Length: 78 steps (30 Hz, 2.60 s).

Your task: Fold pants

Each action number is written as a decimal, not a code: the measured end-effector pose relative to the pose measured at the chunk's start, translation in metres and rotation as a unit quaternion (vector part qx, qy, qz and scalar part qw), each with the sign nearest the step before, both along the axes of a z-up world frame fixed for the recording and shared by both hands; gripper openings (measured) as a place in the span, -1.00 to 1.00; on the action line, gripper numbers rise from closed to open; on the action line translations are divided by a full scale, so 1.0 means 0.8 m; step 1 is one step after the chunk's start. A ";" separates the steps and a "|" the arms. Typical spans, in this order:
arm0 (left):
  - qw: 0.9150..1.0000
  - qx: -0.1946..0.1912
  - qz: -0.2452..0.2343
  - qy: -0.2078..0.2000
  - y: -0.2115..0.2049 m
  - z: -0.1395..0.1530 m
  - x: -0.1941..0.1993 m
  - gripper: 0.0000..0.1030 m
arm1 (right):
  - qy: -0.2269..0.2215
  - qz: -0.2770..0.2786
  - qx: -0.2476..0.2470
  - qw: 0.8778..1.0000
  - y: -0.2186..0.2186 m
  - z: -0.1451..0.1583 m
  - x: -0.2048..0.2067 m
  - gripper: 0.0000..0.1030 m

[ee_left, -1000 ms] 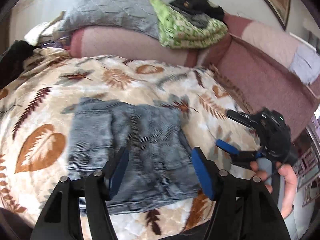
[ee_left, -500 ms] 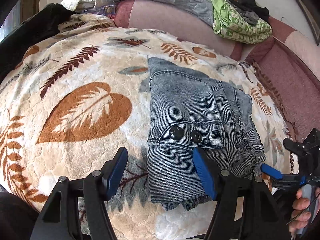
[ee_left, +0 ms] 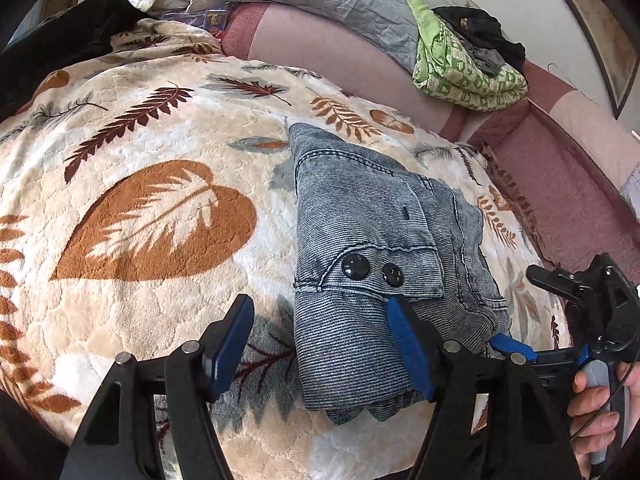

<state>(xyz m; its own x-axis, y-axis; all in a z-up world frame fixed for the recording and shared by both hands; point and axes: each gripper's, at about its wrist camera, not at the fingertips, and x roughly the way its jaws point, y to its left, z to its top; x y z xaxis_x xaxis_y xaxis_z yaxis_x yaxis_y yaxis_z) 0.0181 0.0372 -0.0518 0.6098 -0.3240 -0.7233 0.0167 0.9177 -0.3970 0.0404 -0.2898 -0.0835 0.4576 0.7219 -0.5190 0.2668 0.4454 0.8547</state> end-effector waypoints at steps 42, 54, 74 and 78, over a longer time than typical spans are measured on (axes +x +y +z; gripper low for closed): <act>0.997 0.073 -0.034 0.008 -0.041 -0.017 0.006 0.63 | -0.121 0.066 -0.229 0.964 0.023 0.106 -0.005 -0.52; 0.999 0.013 0.049 0.003 0.022 -0.002 0.009 0.62 | -0.035 0.110 -0.274 0.955 0.043 0.029 0.016 -0.67; 0.996 0.083 0.014 0.004 -0.002 -0.016 0.010 0.63 | -0.007 0.218 -0.164 0.962 0.175 0.021 0.180 -0.55; 0.996 0.085 0.012 0.004 -0.004 -0.016 0.013 0.63 | -0.045 0.244 -0.191 0.950 0.203 0.065 0.177 -0.49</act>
